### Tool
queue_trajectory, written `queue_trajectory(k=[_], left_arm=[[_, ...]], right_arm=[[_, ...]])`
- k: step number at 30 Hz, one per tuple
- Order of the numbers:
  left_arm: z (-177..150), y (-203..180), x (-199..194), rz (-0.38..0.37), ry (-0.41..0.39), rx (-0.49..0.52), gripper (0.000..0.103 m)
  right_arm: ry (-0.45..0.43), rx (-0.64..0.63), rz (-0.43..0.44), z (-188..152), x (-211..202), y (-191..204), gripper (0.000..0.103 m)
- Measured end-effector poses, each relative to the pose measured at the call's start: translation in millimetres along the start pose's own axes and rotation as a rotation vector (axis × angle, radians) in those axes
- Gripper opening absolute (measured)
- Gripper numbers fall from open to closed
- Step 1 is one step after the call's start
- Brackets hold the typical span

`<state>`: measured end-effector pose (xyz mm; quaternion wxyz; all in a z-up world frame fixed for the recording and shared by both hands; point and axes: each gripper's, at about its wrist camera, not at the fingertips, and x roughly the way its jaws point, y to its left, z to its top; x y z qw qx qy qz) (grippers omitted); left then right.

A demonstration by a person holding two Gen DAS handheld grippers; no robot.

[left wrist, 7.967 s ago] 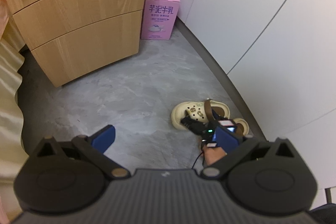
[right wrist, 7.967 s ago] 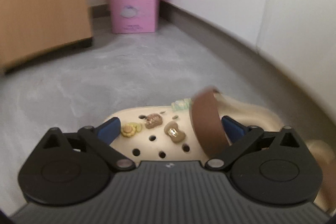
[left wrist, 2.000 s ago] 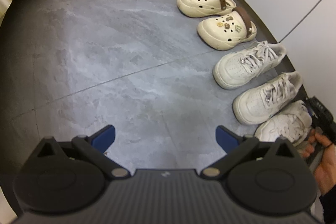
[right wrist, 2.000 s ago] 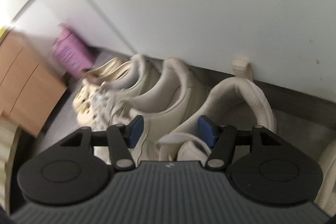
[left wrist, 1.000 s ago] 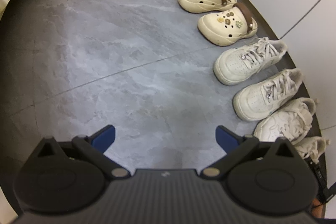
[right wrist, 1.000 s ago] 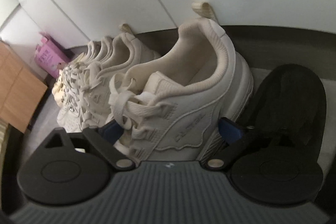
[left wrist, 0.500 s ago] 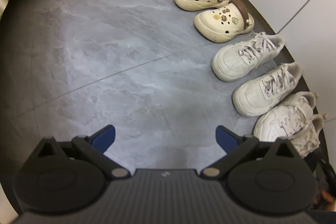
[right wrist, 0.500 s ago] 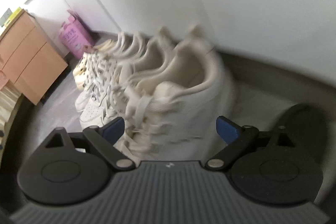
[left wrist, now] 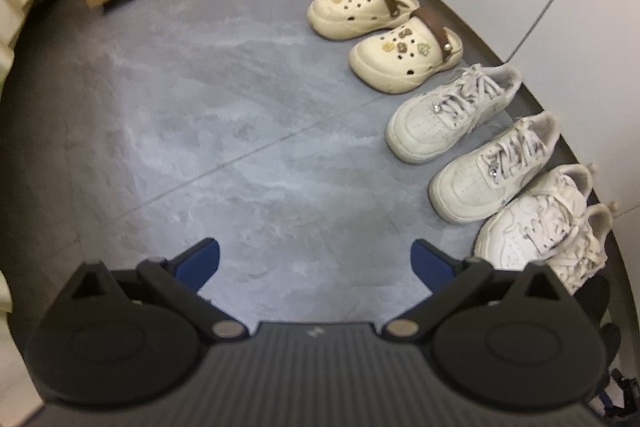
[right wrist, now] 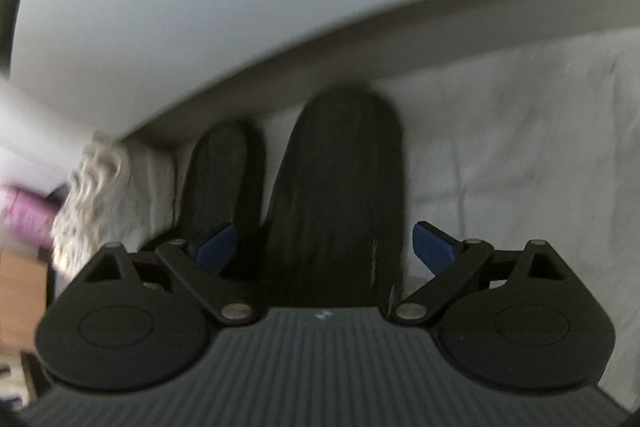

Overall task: Organize scattered shoes
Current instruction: 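Grasp the black slides with the right gripper, then carry the black slides past the last sneaker and release the right gripper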

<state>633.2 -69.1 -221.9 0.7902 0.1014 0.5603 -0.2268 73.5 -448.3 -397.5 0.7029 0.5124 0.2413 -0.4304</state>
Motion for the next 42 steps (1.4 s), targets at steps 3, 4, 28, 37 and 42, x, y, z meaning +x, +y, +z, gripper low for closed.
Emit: queue_trajectory(k=[3, 4, 28, 37, 42], left_arm=[[-3.1, -6.4, -4.5, 0.000, 0.000, 0.020, 0.103], [-4.1, -8.5, -6.0, 0.000, 0.000, 0.027, 0.103], [-51.1, -77.5, -26.2, 0.032, 0.001, 0.102, 0.103], [-104.4, -137.9, -69.6, 0.080, -0.055, 0.145, 0.103], [-138.6, -171.8, -112.2, 0.120, -0.085, 0.127, 0.103]], right_arm=[[0.019, 0.009, 0.028, -0.3, 13.9, -2.0, 0.099], [0.032, 0.014, 0.033, 1.8, 17.9, -4.7, 0.101], [-0.121, -0.410, -0.040, 27.1, 4.5, 67.8, 0.102], [0.028, -0.596, 0.294, 46.4, 0.2, 183.3, 0.102], [0.113, -0.722, 0.431, 49.6, -36.6, 231.6, 0.103]])
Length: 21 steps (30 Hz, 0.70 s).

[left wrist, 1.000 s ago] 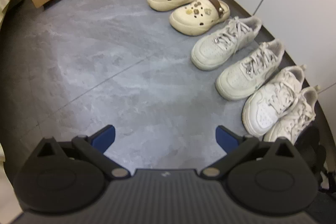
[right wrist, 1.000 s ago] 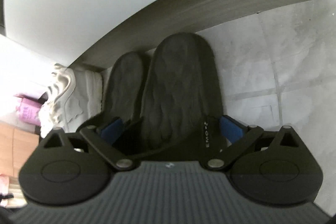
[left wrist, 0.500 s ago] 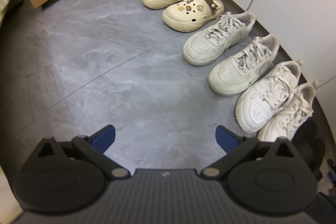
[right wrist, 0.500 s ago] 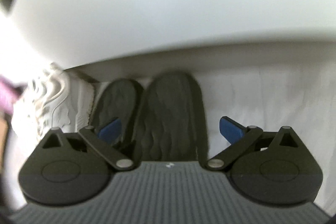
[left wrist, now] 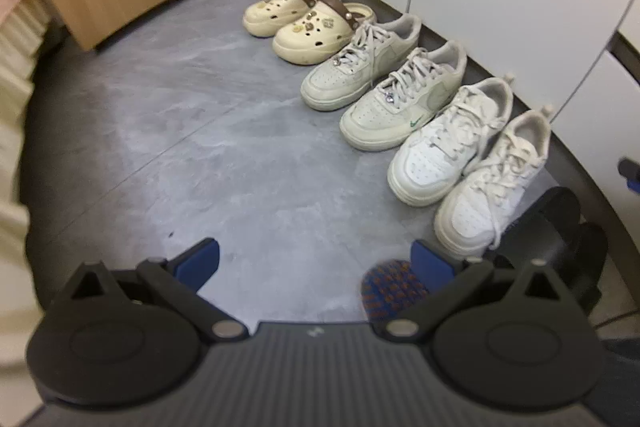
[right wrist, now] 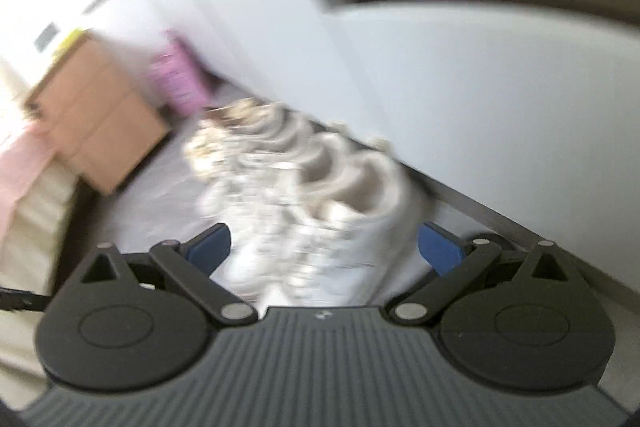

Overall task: Organize scattered shoes
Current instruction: 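Carry the black slides past the last sneaker and release the right gripper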

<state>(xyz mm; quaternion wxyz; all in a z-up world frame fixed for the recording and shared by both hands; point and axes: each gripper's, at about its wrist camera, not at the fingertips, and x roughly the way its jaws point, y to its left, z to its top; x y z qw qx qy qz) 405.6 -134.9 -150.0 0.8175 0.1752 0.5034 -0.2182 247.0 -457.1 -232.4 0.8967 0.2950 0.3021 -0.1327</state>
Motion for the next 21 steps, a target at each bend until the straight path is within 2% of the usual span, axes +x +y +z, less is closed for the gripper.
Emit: queue_trajectory(k=[1, 4, 6, 13, 14, 18, 21], left_arm=[[-5.7, -6.3, -12.7, 0.006, -0.005, -0.004, 0.103], [-22.5, -24.1, -56.5, 0.024, -0.027, -0.029, 0.103], [-33.5, -34.7, -86.4, 0.036, -0.040, -0.065, 0.103], [-75.0, -66.9, -181.4, 0.028, -0.076, -0.280, 0.103], [-80.7, -71.7, -194.3, 0.027, -0.083, -0.299, 0.103], [-95.6, -84.6, -224.8, 0.044, -0.092, -0.317, 0.103], [-105.9, -93.1, -245.3, 0.059, -0.095, -0.333, 0.103]], right_arm=[[0.024, -0.056, 0.029, 8.3, -7.9, 12.8, 0.103], [0.054, -0.115, 0.052, 22.3, -25.9, 30.0, 0.103], [0.083, -0.143, 0.075, 32.9, -62.4, 42.7, 0.103], [0.133, -0.284, 0.159, 63.4, -143.6, 82.8, 0.103], [0.133, -0.287, 0.163, 63.8, -143.8, 84.4, 0.103], [0.138, -0.345, 0.195, 73.8, -192.2, 108.3, 0.103], [0.124, -0.315, 0.226, 83.7, -219.1, 118.1, 0.103]])
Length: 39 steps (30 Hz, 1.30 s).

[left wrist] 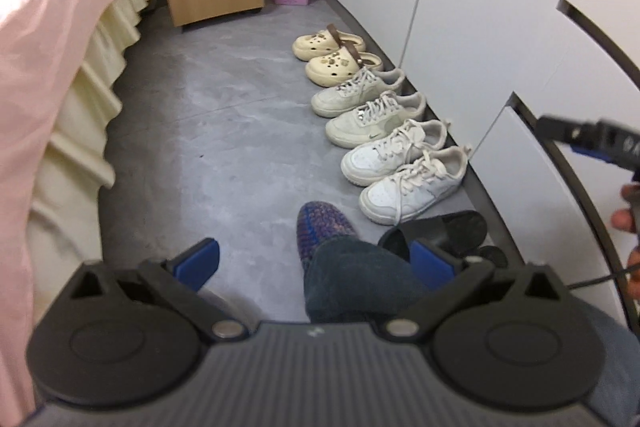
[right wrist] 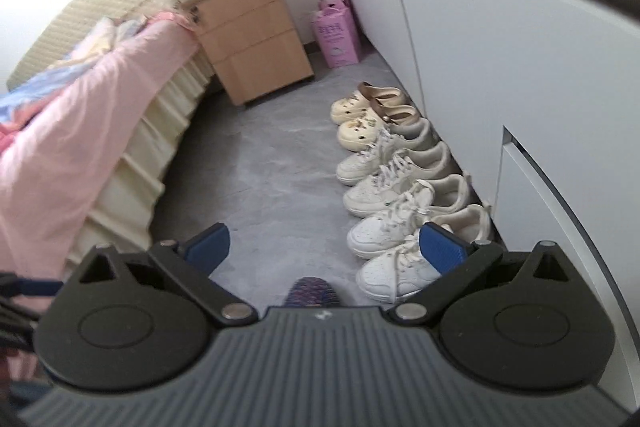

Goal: Organize scattered shoes

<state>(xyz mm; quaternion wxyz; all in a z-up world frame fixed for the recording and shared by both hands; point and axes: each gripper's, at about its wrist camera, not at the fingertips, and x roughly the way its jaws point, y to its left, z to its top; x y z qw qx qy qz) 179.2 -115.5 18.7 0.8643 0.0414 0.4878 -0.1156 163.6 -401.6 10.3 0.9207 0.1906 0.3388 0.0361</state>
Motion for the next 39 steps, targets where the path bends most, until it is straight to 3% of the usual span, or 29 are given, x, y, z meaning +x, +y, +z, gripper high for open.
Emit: queue_trajectory(k=[6, 8, 11, 14, 20, 26, 30, 34, 39], left_arm=[[-6.6, 8.9, -7.8, 0.027, -0.039, -0.028, 0.103], [-8.2, 12.5, -8.9, 0.036, -0.053, -0.037, 0.103], [-10.7, 18.0, -10.6, 0.050, -0.074, -0.050, 0.103], [-13.9, 23.9, -9.1, 0.055, -0.084, -0.063, 0.103], [-34.5, 33.2, 25.2, -0.007, 0.042, -0.049, 0.103], [-61.0, 24.5, 16.7, -0.122, 0.084, -0.046, 0.103], [-82.5, 12.5, 0.8, -0.122, 0.063, -0.036, 0.103], [-104.8, -0.8, -17.0, -0.108, 0.032, -0.024, 0.103], [-132.6, -17.3, -39.4, -0.090, -0.007, -0.010, 0.103]], right_arm=[[-0.031, -0.083, 0.034, 23.5, -29.9, 35.8, 0.103], [-0.013, -0.178, 0.042, 33.9, -22.1, 52.2, 0.103], [0.018, -0.222, 0.017, 39.7, -3.1, 65.3, 0.103], [0.043, -0.189, 0.000, 34.9, 11.1, 73.7, 0.103], [0.061, -0.095, -0.009, -5.2, 23.6, 76.8, 0.103], [0.123, -0.054, -0.011, -51.7, 19.9, 79.6, 0.103], [0.095, -0.118, -0.052, -86.6, -9.5, 85.2, 0.103], [0.121, -0.019, -0.040, -120.7, -33.2, 69.5, 0.103], [0.052, 0.004, -0.083, -163.0, -76.6, 54.8, 0.103]])
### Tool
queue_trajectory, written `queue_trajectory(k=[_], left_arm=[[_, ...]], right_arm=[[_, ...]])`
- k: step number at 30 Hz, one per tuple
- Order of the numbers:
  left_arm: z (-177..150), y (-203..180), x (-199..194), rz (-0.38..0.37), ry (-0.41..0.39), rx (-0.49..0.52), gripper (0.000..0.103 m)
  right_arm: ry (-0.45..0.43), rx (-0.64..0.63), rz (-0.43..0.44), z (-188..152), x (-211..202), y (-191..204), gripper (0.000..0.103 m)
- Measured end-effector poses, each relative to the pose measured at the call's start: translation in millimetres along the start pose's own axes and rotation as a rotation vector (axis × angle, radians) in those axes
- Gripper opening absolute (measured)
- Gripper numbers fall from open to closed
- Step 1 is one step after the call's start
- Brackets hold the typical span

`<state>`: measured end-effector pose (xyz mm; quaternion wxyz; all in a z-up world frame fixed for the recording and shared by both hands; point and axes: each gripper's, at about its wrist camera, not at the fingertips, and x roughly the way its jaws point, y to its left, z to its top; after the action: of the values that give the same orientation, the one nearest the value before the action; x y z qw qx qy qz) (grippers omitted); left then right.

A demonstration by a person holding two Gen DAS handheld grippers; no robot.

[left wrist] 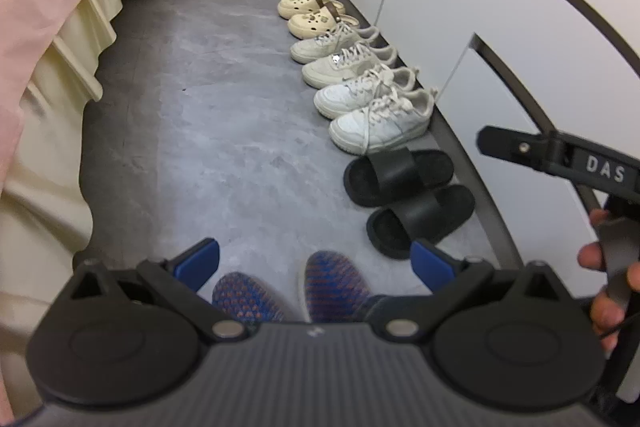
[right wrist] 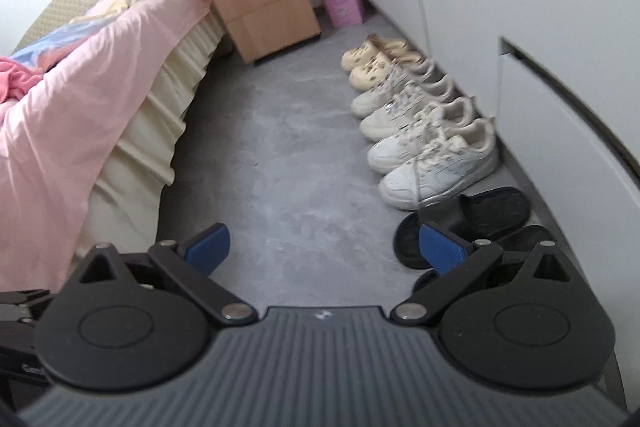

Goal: Organize scattered shoes

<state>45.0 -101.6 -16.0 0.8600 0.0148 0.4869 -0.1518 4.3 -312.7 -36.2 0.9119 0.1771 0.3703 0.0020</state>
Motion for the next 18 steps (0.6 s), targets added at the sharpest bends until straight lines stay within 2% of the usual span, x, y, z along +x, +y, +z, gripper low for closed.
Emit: queue_trajectory(k=[4, 6, 9, 11, 13, 18], left_arm=[[-22.3, -14.6, -16.8, 0.014, -0.030, 0.013, 0.103], [-33.1, -20.9, -23.8, 0.023, -0.046, 0.020, 0.103], [-37.1, -23.1, -22.0, 0.125, -0.092, 0.060, 0.103], [-43.9, -24.7, -26.1, 0.159, -0.093, 0.050, 0.103], [-47.4, -25.2, -29.7, 0.162, -0.095, 0.053, 0.103], [-55.0, -21.7, -29.3, 0.159, -0.124, 0.052, 0.103]], right_arm=[[0.040, 0.037, 0.071, -19.2, -19.9, -8.3, 0.103], [0.015, 0.001, 0.092, -16.6, -27.7, -1.5, 0.103], [-0.029, -0.073, 0.065, -17.0, -33.2, 11.2, 0.103], [-0.031, -0.044, 0.097, -17.2, -35.9, 10.6, 0.103], [-0.044, -0.028, 0.126, -13.7, -42.4, 11.1, 0.103], [-0.109, -0.064, 0.080, -10.4, -50.3, 13.3, 0.103]])
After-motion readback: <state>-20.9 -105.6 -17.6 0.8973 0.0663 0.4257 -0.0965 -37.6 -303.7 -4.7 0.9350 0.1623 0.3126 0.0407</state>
